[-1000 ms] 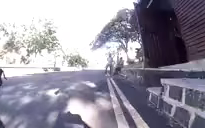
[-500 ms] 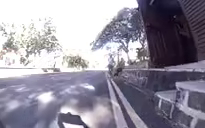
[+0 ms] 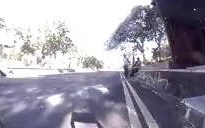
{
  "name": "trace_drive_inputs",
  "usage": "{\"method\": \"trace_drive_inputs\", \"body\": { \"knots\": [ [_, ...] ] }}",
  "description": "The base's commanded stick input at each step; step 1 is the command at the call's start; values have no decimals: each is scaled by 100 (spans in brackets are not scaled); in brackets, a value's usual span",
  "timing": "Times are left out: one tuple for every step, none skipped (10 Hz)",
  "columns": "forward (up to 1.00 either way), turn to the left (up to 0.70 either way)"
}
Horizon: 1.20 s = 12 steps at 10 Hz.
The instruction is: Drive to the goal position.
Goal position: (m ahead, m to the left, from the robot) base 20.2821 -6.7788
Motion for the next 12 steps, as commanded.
{"method": "trace_drive_inputs", "body": {
  "knots": [
    [50,0],
    [50,0],
    [50,0],
    [50,0],
    [50,0],
    [50,0],
    [50,0],
    [50,0],
    [50,0],
    [50,0],
    [50,0],
    [50,0]
  ]
}}
